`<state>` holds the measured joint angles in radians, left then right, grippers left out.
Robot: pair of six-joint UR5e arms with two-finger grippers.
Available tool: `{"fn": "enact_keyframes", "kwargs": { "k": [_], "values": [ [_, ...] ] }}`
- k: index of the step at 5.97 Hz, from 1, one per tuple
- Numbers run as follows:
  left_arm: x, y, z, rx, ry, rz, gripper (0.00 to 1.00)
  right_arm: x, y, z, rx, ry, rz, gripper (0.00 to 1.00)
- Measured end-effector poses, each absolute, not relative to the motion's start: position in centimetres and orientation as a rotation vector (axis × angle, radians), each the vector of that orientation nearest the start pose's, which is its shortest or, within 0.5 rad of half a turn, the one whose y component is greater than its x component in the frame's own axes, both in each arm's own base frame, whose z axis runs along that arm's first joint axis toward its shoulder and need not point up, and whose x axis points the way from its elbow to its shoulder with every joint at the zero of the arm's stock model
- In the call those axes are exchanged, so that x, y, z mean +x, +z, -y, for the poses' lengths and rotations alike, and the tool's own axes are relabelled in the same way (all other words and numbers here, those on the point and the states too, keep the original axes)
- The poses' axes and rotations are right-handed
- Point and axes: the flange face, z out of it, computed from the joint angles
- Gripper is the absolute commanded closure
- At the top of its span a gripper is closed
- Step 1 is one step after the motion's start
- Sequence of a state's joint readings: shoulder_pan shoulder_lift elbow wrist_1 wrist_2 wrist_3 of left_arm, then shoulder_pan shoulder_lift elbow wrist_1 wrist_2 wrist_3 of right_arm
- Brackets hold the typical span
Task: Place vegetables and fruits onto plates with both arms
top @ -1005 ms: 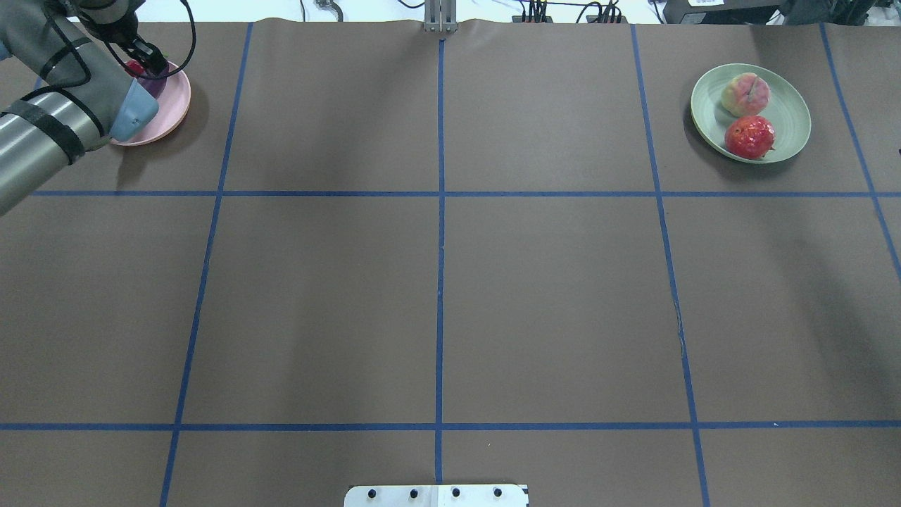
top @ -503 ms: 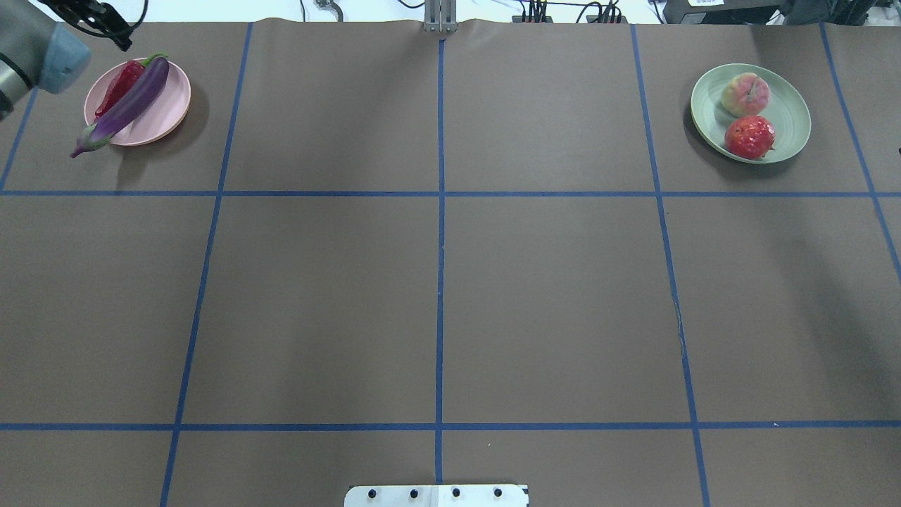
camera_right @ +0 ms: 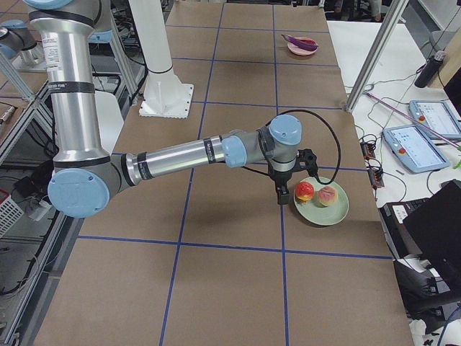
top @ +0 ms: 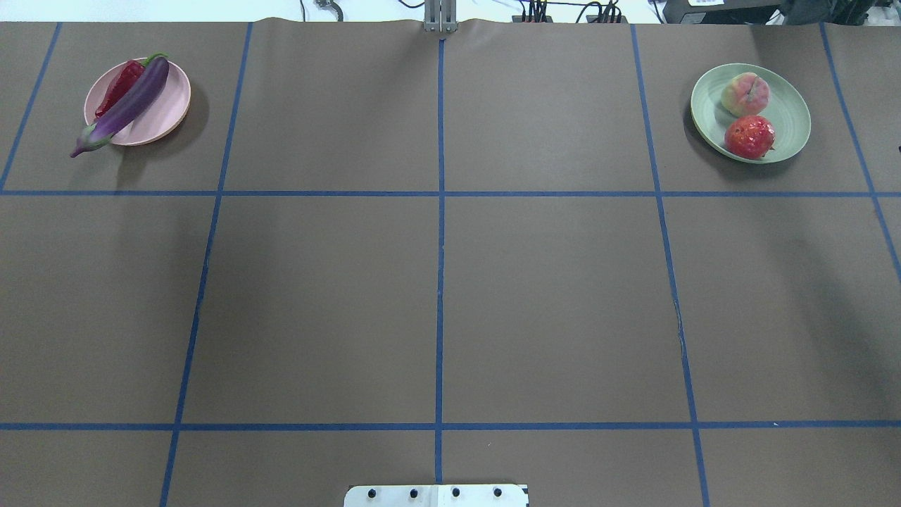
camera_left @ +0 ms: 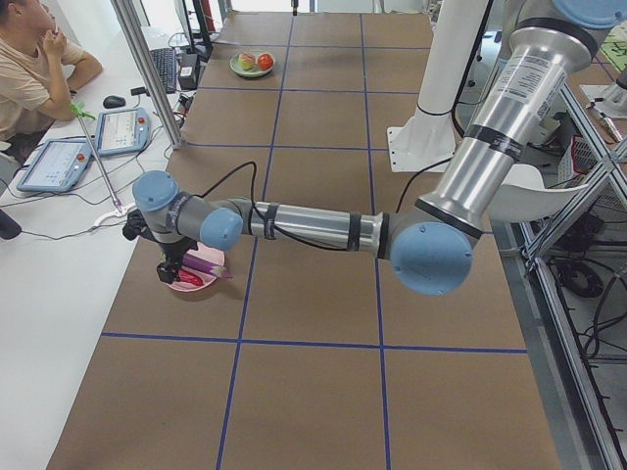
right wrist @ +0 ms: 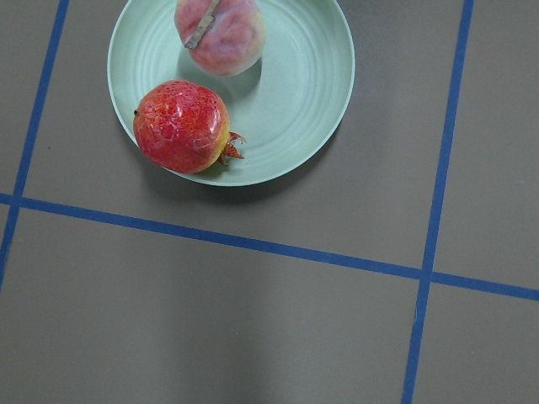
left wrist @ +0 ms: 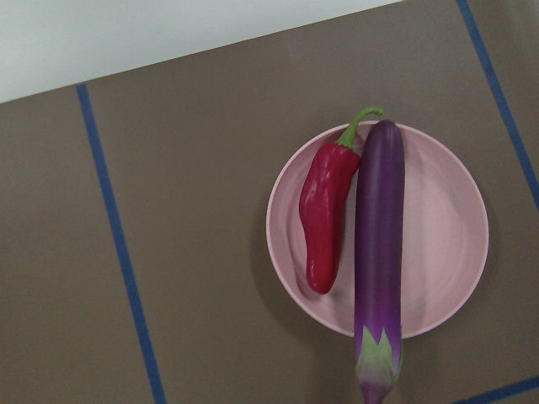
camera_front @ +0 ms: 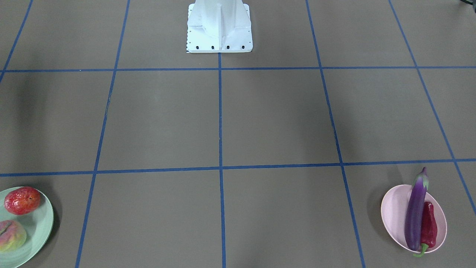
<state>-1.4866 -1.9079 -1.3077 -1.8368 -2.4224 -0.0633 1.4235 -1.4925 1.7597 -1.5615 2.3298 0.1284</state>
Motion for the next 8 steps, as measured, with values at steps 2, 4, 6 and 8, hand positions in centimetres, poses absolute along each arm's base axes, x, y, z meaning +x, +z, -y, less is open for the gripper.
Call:
{"fn": "enact_keyframes", "kwargs": {
  "k": [2,4,6,8],
  "values": [
    [-3.0,59.7,55.4,0.239,0.124,-0.873,0.00,-1.3,52.4,53.0,0.159,-0.123,0.784,0.00],
    [-5.2,62.1,49.7,0.207,0.150,-0.856,0.00,-1.2,52.4,53.0,0.159,-0.122,0.784,0.00],
    [-7.1,62.0,47.1,0.115,0.146,-0.805,0.00,-1.2,52.4,52.9,0.159,-0.122,0.784,0.00],
    [-8.3,63.3,45.0,0.057,0.126,-0.717,0.00,-1.3,52.0,52.8,0.164,-0.125,0.790,0.00]
  ]
}}
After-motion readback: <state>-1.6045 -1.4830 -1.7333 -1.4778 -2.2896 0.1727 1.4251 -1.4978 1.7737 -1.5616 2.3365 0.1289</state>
